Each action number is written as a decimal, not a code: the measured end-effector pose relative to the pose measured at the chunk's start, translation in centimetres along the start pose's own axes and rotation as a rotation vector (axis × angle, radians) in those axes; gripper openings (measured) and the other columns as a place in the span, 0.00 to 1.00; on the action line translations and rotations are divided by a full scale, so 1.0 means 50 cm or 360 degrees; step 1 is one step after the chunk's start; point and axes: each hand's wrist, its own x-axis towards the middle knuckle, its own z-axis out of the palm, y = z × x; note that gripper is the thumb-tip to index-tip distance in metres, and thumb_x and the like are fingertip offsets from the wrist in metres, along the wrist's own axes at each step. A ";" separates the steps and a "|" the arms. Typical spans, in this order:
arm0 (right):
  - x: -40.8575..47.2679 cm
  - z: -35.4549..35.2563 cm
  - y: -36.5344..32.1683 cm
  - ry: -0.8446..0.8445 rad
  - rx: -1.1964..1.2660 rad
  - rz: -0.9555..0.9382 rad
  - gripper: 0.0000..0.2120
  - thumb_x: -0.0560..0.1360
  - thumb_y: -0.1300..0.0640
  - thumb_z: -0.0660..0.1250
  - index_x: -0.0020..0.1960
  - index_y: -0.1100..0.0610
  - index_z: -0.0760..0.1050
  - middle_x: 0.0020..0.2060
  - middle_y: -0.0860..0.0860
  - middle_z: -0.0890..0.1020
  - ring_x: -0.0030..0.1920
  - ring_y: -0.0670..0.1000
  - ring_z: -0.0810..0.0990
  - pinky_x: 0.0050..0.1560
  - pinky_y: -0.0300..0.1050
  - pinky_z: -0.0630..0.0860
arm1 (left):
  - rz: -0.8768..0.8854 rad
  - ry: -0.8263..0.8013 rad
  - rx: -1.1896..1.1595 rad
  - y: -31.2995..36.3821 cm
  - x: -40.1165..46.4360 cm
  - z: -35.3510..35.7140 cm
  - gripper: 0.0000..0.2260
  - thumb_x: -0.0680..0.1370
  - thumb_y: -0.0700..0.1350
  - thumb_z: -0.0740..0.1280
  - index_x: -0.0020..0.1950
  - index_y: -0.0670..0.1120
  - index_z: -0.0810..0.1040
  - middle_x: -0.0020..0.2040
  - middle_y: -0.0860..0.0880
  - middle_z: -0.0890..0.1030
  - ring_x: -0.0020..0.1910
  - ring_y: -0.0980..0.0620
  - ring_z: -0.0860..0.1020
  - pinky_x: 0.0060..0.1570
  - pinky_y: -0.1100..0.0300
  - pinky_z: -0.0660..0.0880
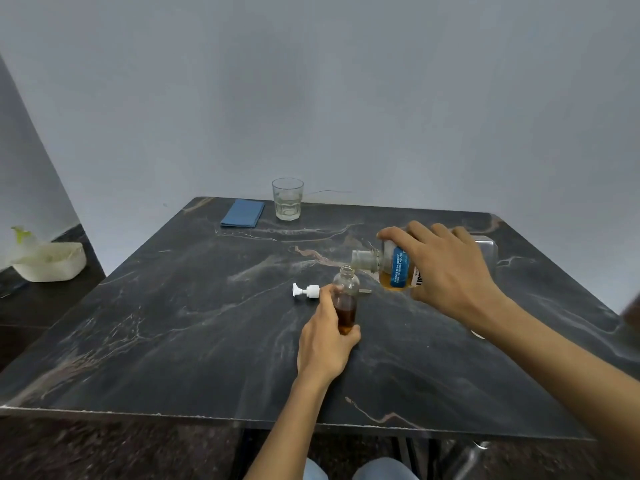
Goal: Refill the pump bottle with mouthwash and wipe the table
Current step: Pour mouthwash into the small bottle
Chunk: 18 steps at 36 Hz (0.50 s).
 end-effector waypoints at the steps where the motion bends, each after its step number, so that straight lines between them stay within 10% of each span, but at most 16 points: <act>1: 0.000 0.000 0.000 0.0000 0.0004 0.0001 0.43 0.65 0.53 0.76 0.67 0.40 0.51 0.59 0.47 0.73 0.56 0.52 0.73 0.58 0.50 0.69 | 0.0003 0.0003 0.0001 0.000 0.000 0.000 0.31 0.73 0.48 0.71 0.62 0.65 0.52 0.63 0.51 0.75 0.59 0.49 0.76 0.52 0.60 0.69; 18: 0.000 0.002 0.000 0.0019 -0.0009 0.0000 0.44 0.62 0.53 0.78 0.66 0.40 0.51 0.56 0.48 0.75 0.52 0.53 0.74 0.55 0.51 0.70 | -0.0007 0.0006 0.0012 0.003 0.000 -0.001 0.30 0.73 0.48 0.70 0.62 0.63 0.52 0.63 0.51 0.74 0.59 0.49 0.75 0.53 0.58 0.70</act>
